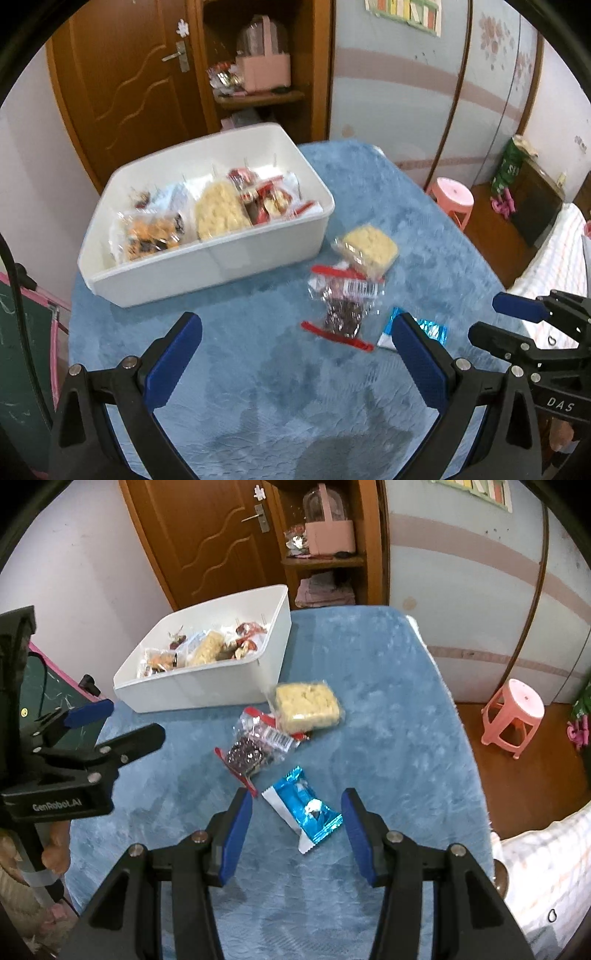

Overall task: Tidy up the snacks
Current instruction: 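Move both open tools toward the blue wrapper and chocolate bag, then grasp the blue-and-white pastry with the right gripper while the left grasps the chocolate bag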

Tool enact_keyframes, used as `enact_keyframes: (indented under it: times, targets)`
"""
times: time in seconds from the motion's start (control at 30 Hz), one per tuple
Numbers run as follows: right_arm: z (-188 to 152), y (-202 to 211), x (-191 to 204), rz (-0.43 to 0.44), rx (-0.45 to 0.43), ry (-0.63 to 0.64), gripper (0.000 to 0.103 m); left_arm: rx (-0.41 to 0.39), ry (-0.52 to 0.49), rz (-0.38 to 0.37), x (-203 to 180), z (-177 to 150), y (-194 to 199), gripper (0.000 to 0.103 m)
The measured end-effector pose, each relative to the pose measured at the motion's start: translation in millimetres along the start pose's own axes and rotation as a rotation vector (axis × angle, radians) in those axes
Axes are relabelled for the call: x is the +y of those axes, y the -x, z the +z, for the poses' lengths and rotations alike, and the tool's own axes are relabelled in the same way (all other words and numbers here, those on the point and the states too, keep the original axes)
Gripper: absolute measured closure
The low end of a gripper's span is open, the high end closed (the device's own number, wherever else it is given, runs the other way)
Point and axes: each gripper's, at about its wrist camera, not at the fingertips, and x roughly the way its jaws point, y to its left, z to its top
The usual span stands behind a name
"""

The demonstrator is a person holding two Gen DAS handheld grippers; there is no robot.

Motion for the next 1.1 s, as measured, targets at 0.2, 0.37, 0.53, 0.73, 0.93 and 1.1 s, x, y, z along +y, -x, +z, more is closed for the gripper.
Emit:
enact_keyframes:
  times: [0.2, 0.37, 0.53, 0.73, 0.93, 1.1]
  targets:
    - [-11.2, -23.5, -8.4, 0.02, 0.041, -0.006, 0.052, 0.069, 0.006, -0.024, -5.4, -12.6, -31.6, 0.001]
    - [-19.9, -43.8, -15.4, 0.017, 0.083, 0.001, 0.052, 0.118, -0.035, -0.034, -14.2, -20.3, -55.5, 0.001]
    - [-27.0, -57.8, -17.7, 0.057, 0.1, 0.025, 0.052, 0.165, -0.046, -0.046, -19.5, -22.7, -75.2, 0.001]
    - [-30.9, -69.4, -12.5, 0.089, 0.112, 0.086, 0.052, 0.182, -0.059, -0.071, -23.5, -20.5, -88.5, 0.001]
    - [-27.3, -82.9, -8.4, 0.062, 0.114, 0.14, 0.052, 0.199, -0.073, -0.074, -27.7, -15.2, -103.7, 0.001]
    - [-19.2, -89.6, -13.6, 0.061, 0.114, 0.144, 0.051, 0.212, -0.063, -0.072, -26.0, -6.4, -116.7, 0.001]
